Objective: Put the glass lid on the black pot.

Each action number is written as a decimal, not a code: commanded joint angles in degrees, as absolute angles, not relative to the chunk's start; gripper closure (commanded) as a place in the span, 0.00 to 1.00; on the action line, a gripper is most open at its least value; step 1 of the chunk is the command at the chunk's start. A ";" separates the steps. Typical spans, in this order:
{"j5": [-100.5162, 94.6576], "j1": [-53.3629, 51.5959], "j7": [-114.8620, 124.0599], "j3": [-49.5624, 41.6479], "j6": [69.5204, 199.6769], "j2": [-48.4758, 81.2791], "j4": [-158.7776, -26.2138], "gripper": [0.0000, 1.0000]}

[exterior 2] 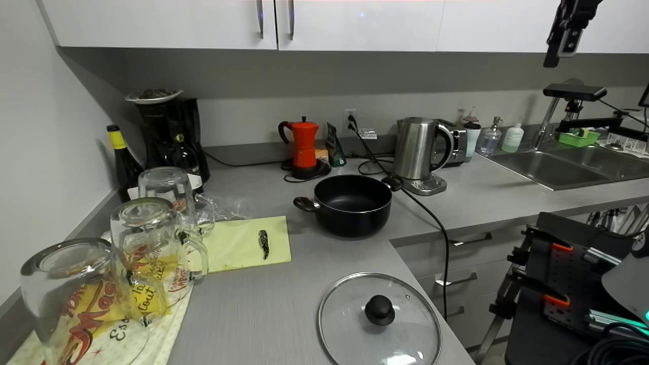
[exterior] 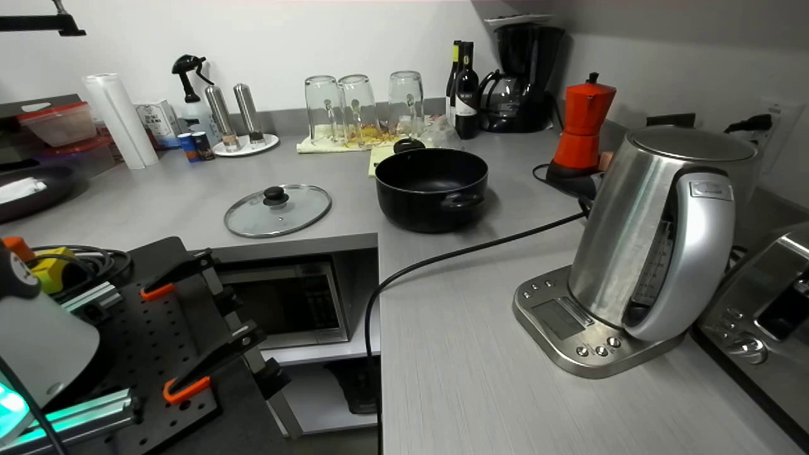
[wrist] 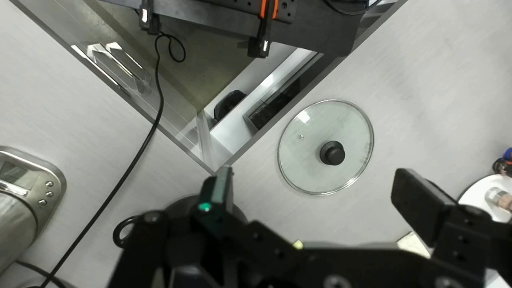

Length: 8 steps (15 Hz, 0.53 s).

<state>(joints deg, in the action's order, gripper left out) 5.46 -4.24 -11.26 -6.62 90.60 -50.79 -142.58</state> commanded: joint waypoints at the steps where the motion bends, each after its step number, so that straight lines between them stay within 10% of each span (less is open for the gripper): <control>1: 5.32 -4.04 -12.56 -5.83 93.68 -45.29 -141.19 0.00; 8: 3.63 -4.99 -12.07 -1.76 105.76 -31.71 -139.73 0.00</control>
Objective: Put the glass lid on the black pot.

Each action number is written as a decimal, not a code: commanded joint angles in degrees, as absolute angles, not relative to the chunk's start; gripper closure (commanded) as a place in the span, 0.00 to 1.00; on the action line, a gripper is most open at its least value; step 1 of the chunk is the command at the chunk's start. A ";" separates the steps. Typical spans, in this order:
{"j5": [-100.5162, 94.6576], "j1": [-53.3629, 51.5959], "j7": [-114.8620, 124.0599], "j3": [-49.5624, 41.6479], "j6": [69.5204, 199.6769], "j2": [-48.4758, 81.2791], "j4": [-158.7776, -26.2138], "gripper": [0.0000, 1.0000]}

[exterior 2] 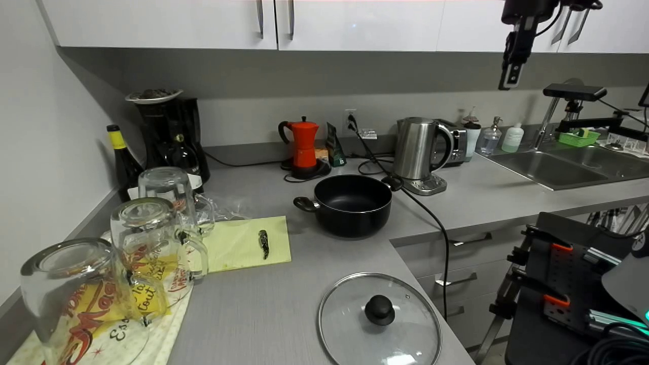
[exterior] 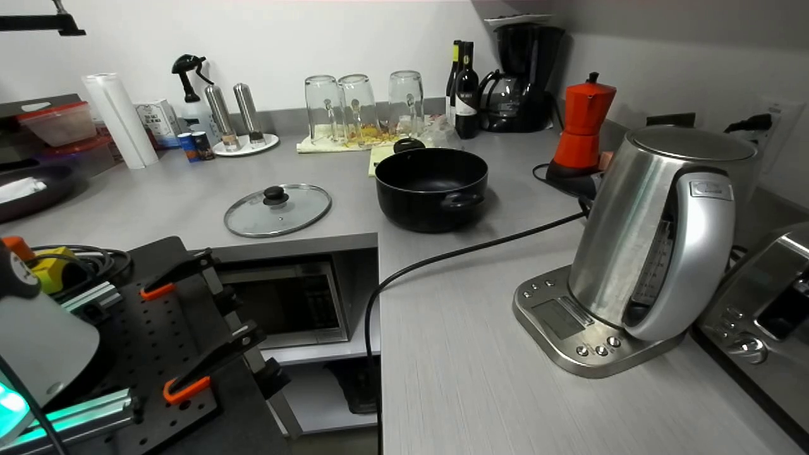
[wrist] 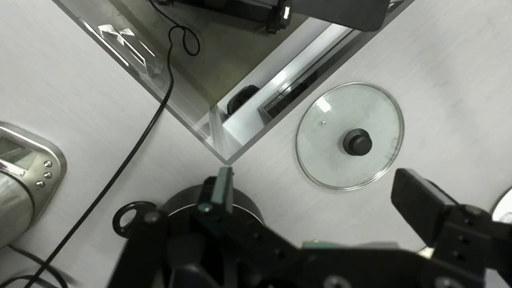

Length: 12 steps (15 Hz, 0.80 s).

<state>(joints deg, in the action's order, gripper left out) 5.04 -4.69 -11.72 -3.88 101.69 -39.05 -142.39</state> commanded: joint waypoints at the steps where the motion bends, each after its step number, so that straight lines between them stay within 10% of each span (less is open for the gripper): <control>1: 3.06 -5.06 -11.52 -0.71 108.06 -29.07 -139.20 0.00; 12: -2.92 -7.67 -12.50 6.08 111.62 -9.21 -130.88 0.00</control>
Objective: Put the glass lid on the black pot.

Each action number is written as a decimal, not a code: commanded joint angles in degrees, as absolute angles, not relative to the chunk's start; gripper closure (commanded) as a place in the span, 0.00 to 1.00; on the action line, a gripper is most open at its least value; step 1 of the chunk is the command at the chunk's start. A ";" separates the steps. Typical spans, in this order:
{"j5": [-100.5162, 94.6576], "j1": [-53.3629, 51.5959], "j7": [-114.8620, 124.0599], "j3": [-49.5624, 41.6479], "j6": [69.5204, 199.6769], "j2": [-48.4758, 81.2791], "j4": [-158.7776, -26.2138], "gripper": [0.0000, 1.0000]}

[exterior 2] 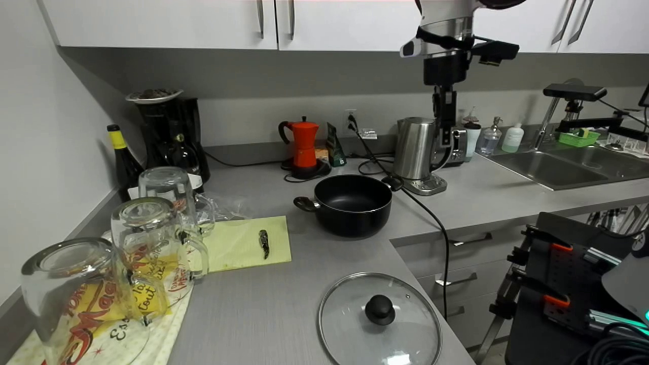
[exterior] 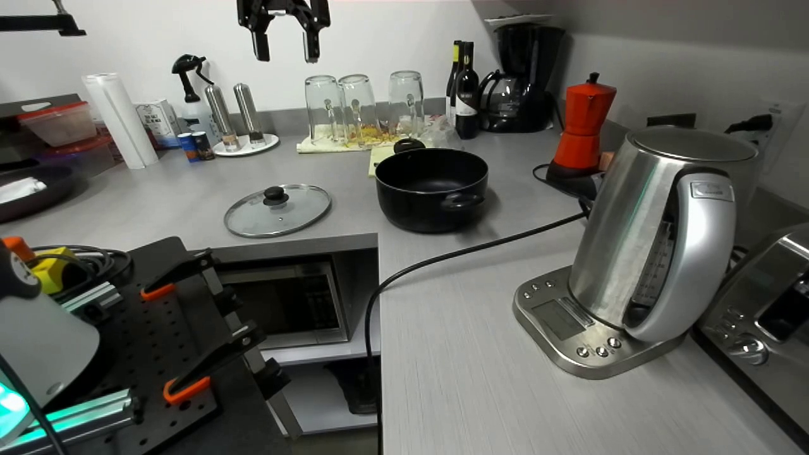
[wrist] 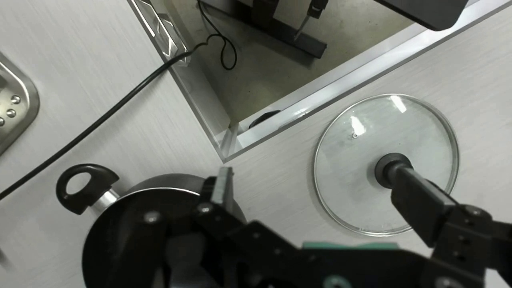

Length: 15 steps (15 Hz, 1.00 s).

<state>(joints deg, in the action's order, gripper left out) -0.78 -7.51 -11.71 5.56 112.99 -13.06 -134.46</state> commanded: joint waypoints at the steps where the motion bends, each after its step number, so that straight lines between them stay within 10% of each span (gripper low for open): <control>1: -1.44 -7.69 -11.69 5.87 112.89 -11.67 -133.65 0.00; 15: 3.13 -12.99 -13.77 10.68 128.85 -6.51 -136.60 0.00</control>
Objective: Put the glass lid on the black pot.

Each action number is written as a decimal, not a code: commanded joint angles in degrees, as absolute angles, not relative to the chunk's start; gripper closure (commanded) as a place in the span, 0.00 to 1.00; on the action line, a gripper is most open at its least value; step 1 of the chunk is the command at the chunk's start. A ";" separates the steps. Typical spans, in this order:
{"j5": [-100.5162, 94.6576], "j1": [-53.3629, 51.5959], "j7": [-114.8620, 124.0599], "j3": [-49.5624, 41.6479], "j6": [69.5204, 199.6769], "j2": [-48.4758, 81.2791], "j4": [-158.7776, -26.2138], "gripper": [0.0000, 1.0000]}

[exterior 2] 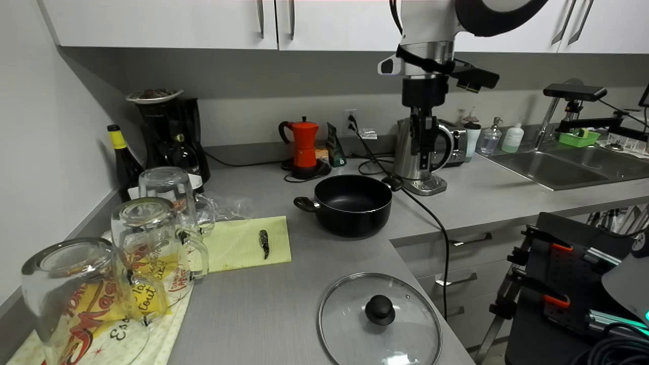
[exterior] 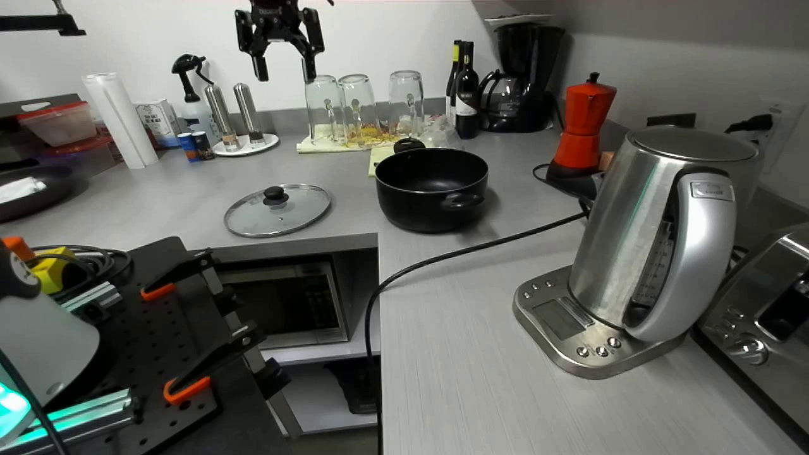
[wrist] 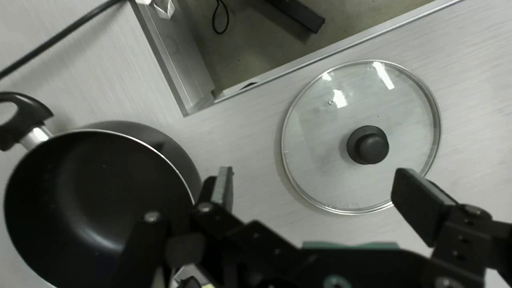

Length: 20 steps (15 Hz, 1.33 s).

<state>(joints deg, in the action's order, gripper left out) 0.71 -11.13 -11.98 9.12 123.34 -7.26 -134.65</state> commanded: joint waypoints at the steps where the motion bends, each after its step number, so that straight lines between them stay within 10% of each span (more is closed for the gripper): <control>1: 3.59 -13.69 -14.03 11.35 130.61 -5.97 -137.10 0.00; 20: 6.50 -13.58 -25.04 18.89 147.62 20.29 -130.45 0.00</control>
